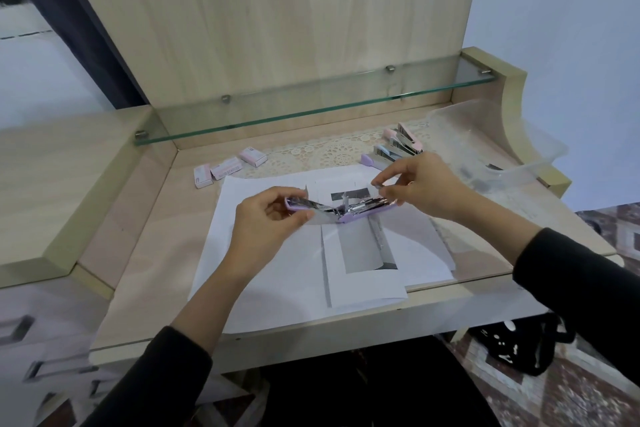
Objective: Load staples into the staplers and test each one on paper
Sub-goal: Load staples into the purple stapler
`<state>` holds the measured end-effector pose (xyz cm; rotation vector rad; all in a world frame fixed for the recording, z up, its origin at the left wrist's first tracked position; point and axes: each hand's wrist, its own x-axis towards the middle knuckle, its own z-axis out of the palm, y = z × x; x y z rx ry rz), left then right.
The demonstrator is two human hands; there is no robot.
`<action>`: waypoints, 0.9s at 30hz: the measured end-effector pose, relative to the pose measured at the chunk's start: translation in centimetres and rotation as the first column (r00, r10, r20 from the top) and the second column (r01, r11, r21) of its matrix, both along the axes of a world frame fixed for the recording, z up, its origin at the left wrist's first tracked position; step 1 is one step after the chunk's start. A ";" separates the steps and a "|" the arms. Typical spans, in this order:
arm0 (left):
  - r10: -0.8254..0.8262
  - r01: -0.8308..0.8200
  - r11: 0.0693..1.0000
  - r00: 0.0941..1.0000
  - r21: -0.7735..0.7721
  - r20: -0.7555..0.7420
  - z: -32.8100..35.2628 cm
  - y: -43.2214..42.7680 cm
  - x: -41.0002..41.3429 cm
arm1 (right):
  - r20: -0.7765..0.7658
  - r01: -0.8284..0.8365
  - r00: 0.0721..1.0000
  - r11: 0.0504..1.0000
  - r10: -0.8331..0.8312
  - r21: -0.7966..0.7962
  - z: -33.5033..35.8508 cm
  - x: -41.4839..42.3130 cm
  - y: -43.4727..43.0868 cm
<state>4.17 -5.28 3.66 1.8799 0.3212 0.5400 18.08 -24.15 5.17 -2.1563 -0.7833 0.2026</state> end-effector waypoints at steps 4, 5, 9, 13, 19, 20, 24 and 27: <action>0.026 -0.026 1.000 0.999 0.009 0.037 0.7 0.6 0.7 | 0.007 -0.070 0.997 0.995 0.071 -0.075 -1.0 0.0 0.6; 0.024 -0.023 1.000 0.999 -0.017 0.041 0.7 0.6 0.9 | 0.003 -0.073 0.997 0.995 0.074 -0.070 -1.3 -0.1 0.7; -0.008 0.008 0.994 1.000 -0.109 0.007 -0.5 -0.2 1.8 | -0.041 -0.080 0.996 0.996 0.079 -0.039 -1.7 -0.5 1.0; -0.030 0.030 1.000 0.998 0.008 -0.057 -2.0 -0.6 2.1 | -0.027 -0.096 0.995 0.994 0.095 -0.060 -1.7 -0.5 0.9; -0.085 0.085 0.996 0.996 0.015 -0.028 -2.7 -0.4 2.0 | 0.062 -0.129 0.989 0.990 0.132 -0.047 -1.0 -1.3 1.6; -0.084 0.084 0.996 0.996 0.009 -0.023 -2.8 -0.4 2.0 | 0.075 -0.143 0.986 0.988 0.147 -0.050 -1.0 -1.4 1.9; -0.078 0.078 0.997 0.997 -0.013 -0.004 -3.0 -0.3 2.0 | 0.130 -0.173 0.973 0.978 0.188 -0.116 -1.0 -1.9 2.9; -0.080 0.080 0.996 0.997 -0.041 -0.005 -3.0 -0.3 2.0 | 0.163 -0.181 0.966 0.975 0.202 -0.130 -0.9 -2.1 3.4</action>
